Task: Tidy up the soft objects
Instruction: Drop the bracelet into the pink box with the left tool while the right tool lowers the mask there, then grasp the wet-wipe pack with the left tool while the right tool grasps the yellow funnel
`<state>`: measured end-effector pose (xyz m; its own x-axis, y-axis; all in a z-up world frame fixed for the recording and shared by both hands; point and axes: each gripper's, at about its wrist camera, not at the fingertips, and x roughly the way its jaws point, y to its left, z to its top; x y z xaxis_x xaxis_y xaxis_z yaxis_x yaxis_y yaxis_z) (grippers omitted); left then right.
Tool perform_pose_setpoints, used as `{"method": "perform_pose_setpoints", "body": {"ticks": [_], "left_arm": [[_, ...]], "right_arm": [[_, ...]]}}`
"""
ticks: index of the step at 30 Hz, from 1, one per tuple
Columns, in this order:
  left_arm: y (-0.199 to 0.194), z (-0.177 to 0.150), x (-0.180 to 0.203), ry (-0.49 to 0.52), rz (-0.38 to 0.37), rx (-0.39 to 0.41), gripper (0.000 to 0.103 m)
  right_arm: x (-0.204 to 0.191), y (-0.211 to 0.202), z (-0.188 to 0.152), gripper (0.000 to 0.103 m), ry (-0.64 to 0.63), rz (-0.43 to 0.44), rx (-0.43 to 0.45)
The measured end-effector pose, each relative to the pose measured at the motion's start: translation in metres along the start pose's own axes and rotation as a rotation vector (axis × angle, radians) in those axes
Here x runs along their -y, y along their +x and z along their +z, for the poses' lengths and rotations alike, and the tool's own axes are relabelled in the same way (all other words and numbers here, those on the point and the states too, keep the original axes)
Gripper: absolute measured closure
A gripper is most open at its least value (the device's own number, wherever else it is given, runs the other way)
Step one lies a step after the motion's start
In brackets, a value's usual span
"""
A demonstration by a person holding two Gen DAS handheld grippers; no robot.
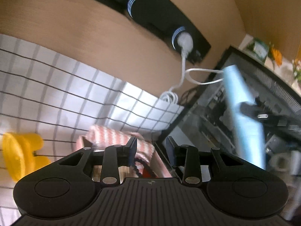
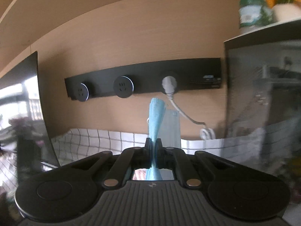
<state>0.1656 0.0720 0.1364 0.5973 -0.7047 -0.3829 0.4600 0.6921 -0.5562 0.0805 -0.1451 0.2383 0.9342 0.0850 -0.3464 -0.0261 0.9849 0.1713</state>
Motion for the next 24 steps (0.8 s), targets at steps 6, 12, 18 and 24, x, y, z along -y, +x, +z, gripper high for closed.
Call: {"method": "perform_pose_setpoints", "body": {"ticks": [6,12,18,24], "left_arm": [[-0.058,-0.022,-0.018,-0.102,0.048,0.041,0.066],[-0.102,-0.063,-0.026,-0.170,0.144,-0.023,0.066],[-0.121,-0.094,-0.042,-0.258,0.202,-0.055,0.066],[-0.139,-0.100,-0.040,-0.232,0.238,-0.042,0.066]], "right_arm": [[0.000,0.082,-0.040,0.099,0.053,0.017,-0.134],[-0.005,0.156,-0.134,0.098,-0.092,-0.104,-0.351],[-0.011,0.155,-0.134,0.072,-0.133,-0.047,-0.338],[-0.012,0.121,-0.110,0.050,-0.121,0.010,-0.296]]}}
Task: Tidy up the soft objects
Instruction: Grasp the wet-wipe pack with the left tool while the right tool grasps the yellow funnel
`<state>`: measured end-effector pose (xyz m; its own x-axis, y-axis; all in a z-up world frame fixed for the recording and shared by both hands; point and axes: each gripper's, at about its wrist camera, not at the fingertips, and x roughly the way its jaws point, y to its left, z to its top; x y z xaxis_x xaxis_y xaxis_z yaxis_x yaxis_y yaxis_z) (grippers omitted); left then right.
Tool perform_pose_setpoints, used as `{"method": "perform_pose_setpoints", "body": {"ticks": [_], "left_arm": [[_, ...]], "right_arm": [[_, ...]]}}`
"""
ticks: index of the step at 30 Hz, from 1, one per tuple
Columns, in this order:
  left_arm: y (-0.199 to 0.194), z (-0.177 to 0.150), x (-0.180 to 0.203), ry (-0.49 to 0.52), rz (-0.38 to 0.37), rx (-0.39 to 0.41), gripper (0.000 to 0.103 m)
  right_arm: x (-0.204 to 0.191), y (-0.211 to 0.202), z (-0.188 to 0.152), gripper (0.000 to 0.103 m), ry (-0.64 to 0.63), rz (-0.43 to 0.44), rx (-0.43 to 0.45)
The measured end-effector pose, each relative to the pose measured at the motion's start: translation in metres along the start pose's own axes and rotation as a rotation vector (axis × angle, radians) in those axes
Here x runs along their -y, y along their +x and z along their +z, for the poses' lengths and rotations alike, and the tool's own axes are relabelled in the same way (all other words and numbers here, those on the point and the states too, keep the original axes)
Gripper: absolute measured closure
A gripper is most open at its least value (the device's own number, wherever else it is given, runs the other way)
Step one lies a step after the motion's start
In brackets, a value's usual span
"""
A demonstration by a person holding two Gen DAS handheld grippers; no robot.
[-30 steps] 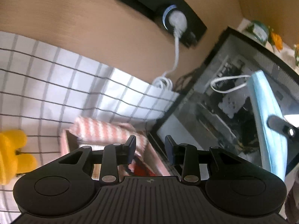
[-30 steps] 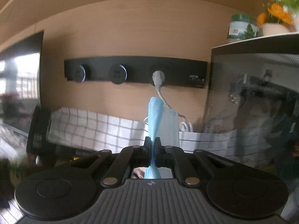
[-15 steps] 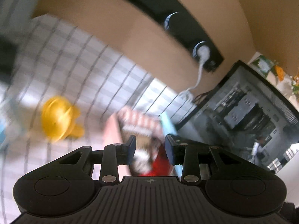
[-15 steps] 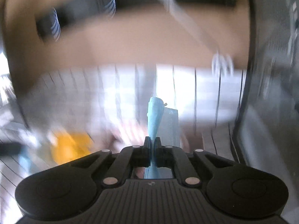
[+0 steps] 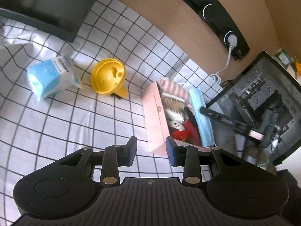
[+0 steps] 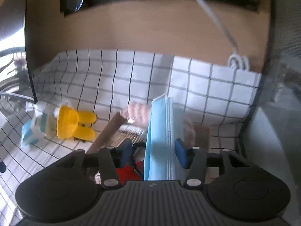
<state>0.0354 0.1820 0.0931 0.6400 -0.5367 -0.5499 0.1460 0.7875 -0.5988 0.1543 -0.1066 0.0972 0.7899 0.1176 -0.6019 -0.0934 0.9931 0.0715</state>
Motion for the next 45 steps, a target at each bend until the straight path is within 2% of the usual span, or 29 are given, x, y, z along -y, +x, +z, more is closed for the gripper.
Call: {"method": "perform_pose_setpoints", "body": {"ticks": [3,6,9,13,15,19,23,28,32,34,36,39,41,45], "left_arm": [[-0.003,-0.002,-0.004,-0.017,0.020,0.007,0.066],[-0.004,-0.003,-0.007,-0.027,0.053,0.011,0.066],[-0.009,-0.003,-0.012,-0.025,0.104,0.016,0.066],[-0.019,0.001,-0.015,0.031,0.231,0.018,0.066],[-0.026,0.005,-0.021,0.044,0.263,0.030,0.066],[-0.027,0.028,-0.033,0.091,0.288,0.045,0.066],[-0.005,0.071,-0.045,0.244,0.371,0.077,0.066],[0.041,0.112,-0.061,0.391,0.445,-0.026,0.066],[0.073,0.118,-0.068,0.511,0.513,-0.154,0.066],[0.084,0.117,-0.071,0.547,0.510,-0.213,0.065],[0.089,0.116,-0.070,0.577,0.499,-0.213,0.061],[0.098,0.123,-0.072,0.568,0.491,-0.222,0.053],[0.107,0.126,-0.071,0.581,0.492,-0.236,0.052],[0.118,0.130,-0.074,0.576,0.472,-0.254,0.043]], "right_arm": [[0.003,-0.016,0.001,0.049,0.024,-0.024,0.012],[0.003,-0.024,0.000,0.049,0.037,-0.085,-0.006],[-0.010,-0.031,0.003,0.042,0.018,-0.139,0.007],[-0.048,-0.035,0.017,0.039,-0.040,-0.086,0.059],[-0.075,-0.028,0.027,0.038,-0.063,-0.036,0.061],[-0.132,0.005,0.043,0.038,-0.071,0.073,0.001],[-0.184,0.046,0.048,0.038,-0.147,0.078,-0.045],[-0.206,0.072,0.049,0.038,-0.218,0.050,-0.049],[-0.204,0.091,0.053,0.038,-0.226,0.051,-0.079],[-0.201,0.100,0.055,0.038,-0.195,0.065,-0.110],[-0.198,0.107,0.057,0.038,-0.182,0.065,-0.121],[-0.195,0.117,0.058,0.038,-0.171,0.057,-0.136],[-0.193,0.124,0.058,0.038,-0.158,0.072,-0.164],[-0.195,0.140,0.055,0.038,-0.161,0.100,-0.209]]}}
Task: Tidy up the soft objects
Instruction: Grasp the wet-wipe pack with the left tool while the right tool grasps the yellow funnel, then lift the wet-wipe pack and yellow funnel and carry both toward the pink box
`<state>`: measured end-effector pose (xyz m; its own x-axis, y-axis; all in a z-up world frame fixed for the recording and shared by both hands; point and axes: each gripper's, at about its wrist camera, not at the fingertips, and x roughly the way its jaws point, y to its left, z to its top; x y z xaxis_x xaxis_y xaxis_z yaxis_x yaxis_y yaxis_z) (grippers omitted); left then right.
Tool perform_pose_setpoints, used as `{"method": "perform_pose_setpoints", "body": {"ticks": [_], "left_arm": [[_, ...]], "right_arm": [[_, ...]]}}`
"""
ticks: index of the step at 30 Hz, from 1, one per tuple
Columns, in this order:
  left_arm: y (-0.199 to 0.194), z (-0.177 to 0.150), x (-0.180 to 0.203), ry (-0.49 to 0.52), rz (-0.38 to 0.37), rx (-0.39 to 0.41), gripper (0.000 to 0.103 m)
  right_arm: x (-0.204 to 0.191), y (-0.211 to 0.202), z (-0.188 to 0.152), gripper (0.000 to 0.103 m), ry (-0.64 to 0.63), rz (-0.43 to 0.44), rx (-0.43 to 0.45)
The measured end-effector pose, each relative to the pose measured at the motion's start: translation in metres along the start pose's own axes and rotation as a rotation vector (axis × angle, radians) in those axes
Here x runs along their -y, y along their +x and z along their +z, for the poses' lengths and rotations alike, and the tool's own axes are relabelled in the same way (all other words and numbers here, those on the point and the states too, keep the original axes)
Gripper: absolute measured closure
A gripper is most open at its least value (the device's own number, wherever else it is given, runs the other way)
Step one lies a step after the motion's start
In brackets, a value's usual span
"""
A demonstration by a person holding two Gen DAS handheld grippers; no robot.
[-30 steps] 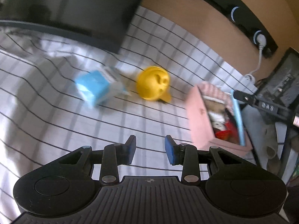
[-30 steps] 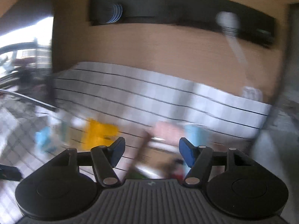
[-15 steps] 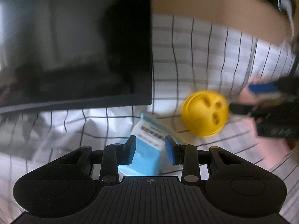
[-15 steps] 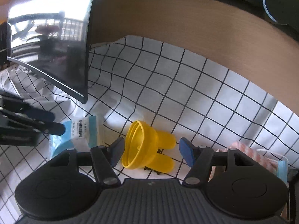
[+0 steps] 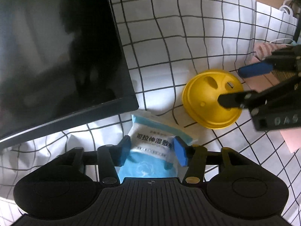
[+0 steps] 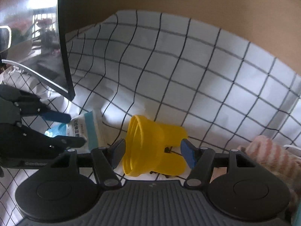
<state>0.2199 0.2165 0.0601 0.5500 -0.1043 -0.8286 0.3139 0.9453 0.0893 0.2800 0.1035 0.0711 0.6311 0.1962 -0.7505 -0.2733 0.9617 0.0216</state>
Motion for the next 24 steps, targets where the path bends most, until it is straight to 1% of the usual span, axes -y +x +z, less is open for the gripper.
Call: {"method": "perform_pose_setpoints", "body": {"ticks": [2,3,4,5,6,7,9,10,13,16,17,20,24], "left_arm": [[0.005,0.002,-0.002,-0.011,-0.016,-0.012,0.038],[0.008,0.002,-0.003,-0.022,-0.022,-0.021,0.033],[0.012,0.003,-0.006,-0.038,-0.027,-0.030,0.028],[0.015,0.004,-0.008,-0.056,-0.035,-0.044,0.028],[0.018,0.004,-0.010,-0.072,-0.046,-0.053,0.027],[0.021,0.005,-0.012,-0.096,-0.060,-0.057,0.027],[0.023,0.003,-0.016,-0.140,-0.080,-0.049,0.028],[0.022,0.002,-0.017,-0.153,-0.089,-0.039,0.032],[0.016,-0.002,-0.014,-0.177,-0.096,-0.024,0.042],[0.002,-0.013,-0.013,-0.237,-0.120,-0.019,0.043],[-0.004,-0.018,-0.012,-0.241,-0.124,-0.012,0.044],[-0.026,-0.041,-0.003,-0.253,-0.135,-0.001,0.044],[-0.056,-0.071,0.008,-0.312,-0.171,0.002,0.044]], "right_arm": [[-0.001,0.008,-0.001,0.038,-0.004,0.005,-0.021],[-0.002,0.012,-0.001,0.038,-0.003,-0.003,-0.031],[-0.003,0.017,-0.002,0.042,-0.002,-0.015,-0.041],[-0.002,0.021,-0.002,0.048,-0.001,-0.024,-0.053],[-0.002,0.025,-0.002,0.062,-0.001,-0.032,-0.063],[-0.001,0.028,-0.002,0.073,-0.001,-0.035,-0.074],[0.002,0.031,-0.002,0.081,0.004,-0.017,-0.094],[0.004,0.029,-0.002,0.084,0.010,-0.007,-0.097],[0.003,0.022,-0.004,0.085,-0.021,-0.028,-0.090],[0.008,0.012,-0.006,0.085,-0.005,-0.012,-0.090],[0.009,0.006,-0.006,0.085,0.006,-0.001,-0.085],[0.006,-0.016,-0.005,0.085,0.001,0.021,-0.039],[-0.007,-0.052,-0.011,0.085,-0.036,0.059,0.025]]}}
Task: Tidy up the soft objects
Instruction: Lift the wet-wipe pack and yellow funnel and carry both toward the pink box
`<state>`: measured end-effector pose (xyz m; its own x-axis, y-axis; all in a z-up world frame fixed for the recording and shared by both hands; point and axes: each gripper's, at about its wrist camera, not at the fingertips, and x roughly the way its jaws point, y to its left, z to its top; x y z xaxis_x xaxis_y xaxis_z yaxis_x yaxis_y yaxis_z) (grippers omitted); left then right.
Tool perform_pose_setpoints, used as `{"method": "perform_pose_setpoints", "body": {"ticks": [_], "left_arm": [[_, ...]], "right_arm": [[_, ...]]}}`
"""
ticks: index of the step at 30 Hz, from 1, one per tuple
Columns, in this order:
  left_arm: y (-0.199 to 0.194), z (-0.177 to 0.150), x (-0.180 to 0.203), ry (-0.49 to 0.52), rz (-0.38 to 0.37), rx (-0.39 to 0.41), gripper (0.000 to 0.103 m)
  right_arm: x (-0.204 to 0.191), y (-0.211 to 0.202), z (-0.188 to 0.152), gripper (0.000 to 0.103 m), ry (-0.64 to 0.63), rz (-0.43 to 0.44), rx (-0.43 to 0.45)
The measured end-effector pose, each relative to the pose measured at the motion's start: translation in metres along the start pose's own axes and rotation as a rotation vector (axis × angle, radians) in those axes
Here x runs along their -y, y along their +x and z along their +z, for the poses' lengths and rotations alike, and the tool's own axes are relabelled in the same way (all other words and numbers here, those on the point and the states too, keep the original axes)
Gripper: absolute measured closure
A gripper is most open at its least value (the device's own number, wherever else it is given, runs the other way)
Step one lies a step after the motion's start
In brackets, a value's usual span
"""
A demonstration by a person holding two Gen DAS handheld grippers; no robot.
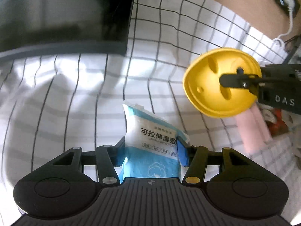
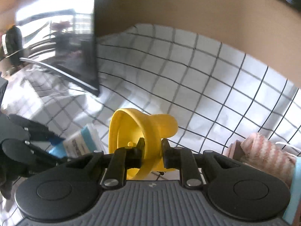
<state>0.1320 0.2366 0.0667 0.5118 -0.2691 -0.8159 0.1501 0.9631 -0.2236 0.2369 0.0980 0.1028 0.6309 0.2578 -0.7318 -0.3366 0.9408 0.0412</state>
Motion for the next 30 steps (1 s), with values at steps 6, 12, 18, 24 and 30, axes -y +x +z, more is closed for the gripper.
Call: {"method": "perform_pose_setpoints", "body": {"ticks": [6,12,18,24,30], "left_arm": [[-0.035,-0.036,0.010,-0.085,0.061,0.002,0.044],[-0.057,-0.057,0.031,-0.039,0.082,0.028,0.044],[-0.077,-0.075,0.057,0.013,0.002,0.034,0.044],[-0.075,-0.087,0.074,0.021,-0.076,0.013,0.044],[-0.067,-0.101,0.083,0.014,-0.129,-0.026,0.044]], "right_arm": [[-0.029,-0.043,-0.025,0.085,-0.094,0.021,0.041],[-0.068,-0.083,-0.082,0.085,-0.244,0.029,0.014],[-0.106,-0.122,-0.142,0.084,-0.439,0.020,-0.081],[-0.109,-0.144,-0.173,0.041,-0.492,-0.134,-0.073],[-0.090,-0.158,-0.190,0.041,-0.473,-0.304,-0.073]]}}
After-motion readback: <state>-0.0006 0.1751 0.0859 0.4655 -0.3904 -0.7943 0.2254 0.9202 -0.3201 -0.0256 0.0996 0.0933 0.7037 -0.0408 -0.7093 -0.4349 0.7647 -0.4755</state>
